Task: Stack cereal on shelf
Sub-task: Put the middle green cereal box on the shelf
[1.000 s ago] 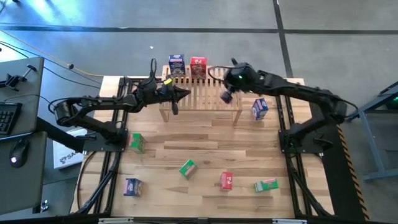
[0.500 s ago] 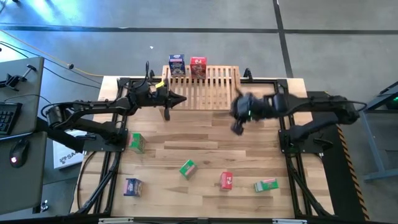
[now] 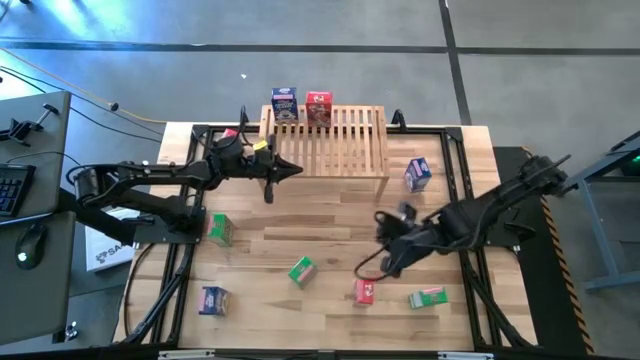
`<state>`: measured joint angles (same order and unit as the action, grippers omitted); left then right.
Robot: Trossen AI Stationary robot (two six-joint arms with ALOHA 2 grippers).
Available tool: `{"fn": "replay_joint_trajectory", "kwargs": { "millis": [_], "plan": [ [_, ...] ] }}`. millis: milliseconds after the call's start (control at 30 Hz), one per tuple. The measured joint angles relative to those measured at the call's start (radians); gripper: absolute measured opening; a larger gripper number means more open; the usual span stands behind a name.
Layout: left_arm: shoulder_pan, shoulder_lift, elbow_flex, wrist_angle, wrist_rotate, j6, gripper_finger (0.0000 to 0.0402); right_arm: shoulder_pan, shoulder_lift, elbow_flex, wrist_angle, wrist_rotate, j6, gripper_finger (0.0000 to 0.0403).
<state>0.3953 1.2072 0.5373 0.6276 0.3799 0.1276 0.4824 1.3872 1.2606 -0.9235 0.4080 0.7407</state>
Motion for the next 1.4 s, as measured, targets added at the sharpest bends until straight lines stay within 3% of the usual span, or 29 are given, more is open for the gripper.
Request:
{"fn": "replay_joint_trajectory", "kwargs": {
  "millis": [133, 267, 500, 767, 1400],
  "plan": [
    [-0.012, 0.0, 0.0, 0.001, -0.003, 0.007, 0.0, -0.037, 0.095, 0.0, 0.26, -0.081, -0.227, 0.0084],
    [-0.013, 0.0, 0.0, 0.001, -0.007, 0.008, 0.0, -0.105, 0.206, 0.0, 0.509, -0.257, -0.437, 0.0156],
    [-0.013, 0.001, 0.0, -0.004, -0.008, 0.008, 0.0, -0.213, 0.327, 0.0, 0.762, -0.471, -0.643, 0.0246],
    [-0.013, 0.001, 0.0, -0.017, -0.009, 0.024, 0.0, -0.274, 0.406, 0.0, 0.869, -0.615, -0.718, 0.0257],
    [-0.013, 0.001, 0.0, -0.029, -0.009, 0.04, 0.0, -0.299, 0.507, 0.0, 0.902, -0.686, -0.834, 0.0257]
  ]
}}
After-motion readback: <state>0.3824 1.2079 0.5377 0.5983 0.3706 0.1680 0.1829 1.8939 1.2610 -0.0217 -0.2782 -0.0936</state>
